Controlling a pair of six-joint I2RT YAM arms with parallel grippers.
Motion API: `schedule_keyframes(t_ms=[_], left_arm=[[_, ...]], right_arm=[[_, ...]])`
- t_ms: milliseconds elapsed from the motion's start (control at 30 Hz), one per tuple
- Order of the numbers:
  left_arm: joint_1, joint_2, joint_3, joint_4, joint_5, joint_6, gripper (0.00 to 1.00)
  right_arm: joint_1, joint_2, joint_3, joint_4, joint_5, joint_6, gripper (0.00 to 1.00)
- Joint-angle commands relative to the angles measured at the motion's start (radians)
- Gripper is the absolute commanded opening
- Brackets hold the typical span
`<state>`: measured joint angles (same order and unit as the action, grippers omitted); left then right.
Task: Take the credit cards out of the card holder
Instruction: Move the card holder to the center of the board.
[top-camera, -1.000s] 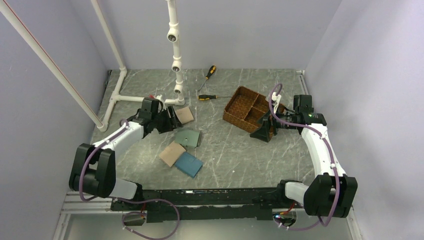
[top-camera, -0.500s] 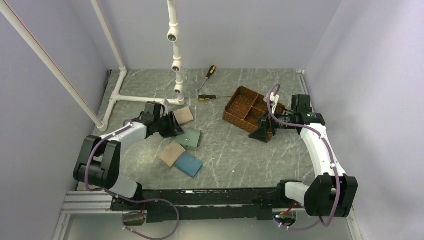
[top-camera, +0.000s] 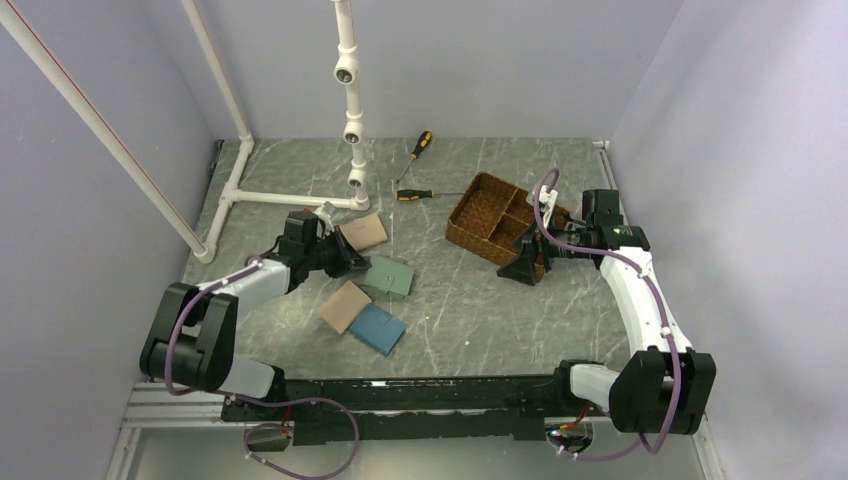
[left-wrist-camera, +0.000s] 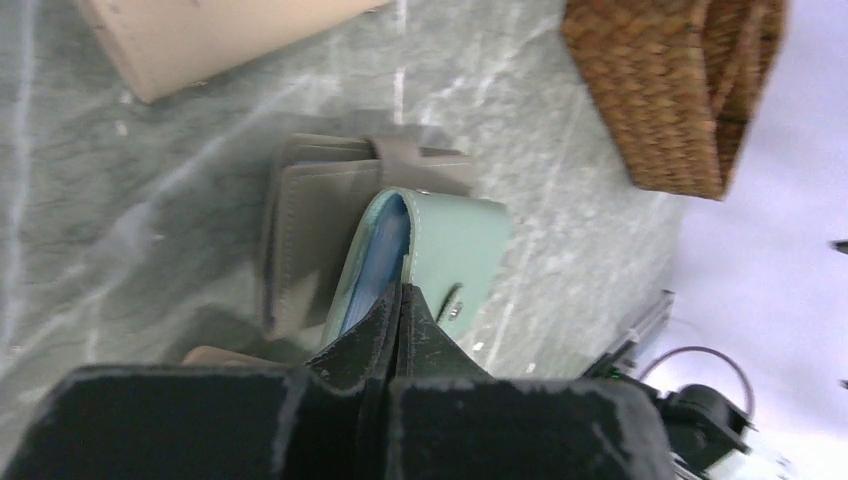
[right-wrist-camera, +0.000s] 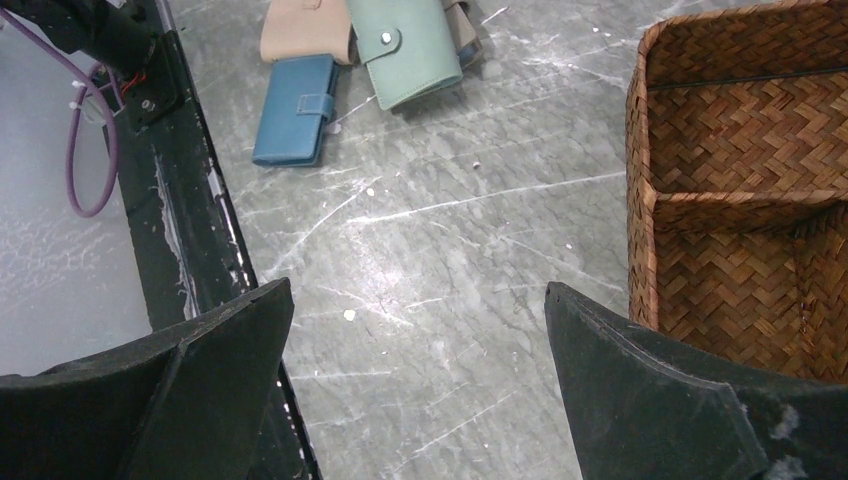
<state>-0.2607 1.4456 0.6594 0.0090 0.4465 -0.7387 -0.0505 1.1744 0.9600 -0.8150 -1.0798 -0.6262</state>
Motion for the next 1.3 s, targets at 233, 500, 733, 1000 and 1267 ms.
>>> schedule_keyframes(t_ms=[233,500,733,1000,1267], left_arm=[[-0.124,-0.051,-0.134,0.502,0.035,-0.361,0.0],[-0.331,0.122,-0.07,0.57,-0.118,-0.434,0.0],[-0.423,0.244,-0.034,0.572,-0.095,-0.433,0.0],[-0.512,0.074,0.021,0.165,-0.24,-0.217,0.29],[-0.519,-0.081,0.13,-0.109,-0.278,0.257,0.65]], right_arm=[[0.005,-0.013,0.025,0.014,-0.028,-0.028,1.0],[0.015,-0.01,0.022,0.02,-0.018,-0.026,1.0],[0.041,0.001,0.019,0.022,0.002,-0.031,1.0],[0.069,0.019,0.023,0.014,0.016,-0.041,1.0],[0.086,0.046,0.035,-0.015,0.021,-0.081,1.0]])
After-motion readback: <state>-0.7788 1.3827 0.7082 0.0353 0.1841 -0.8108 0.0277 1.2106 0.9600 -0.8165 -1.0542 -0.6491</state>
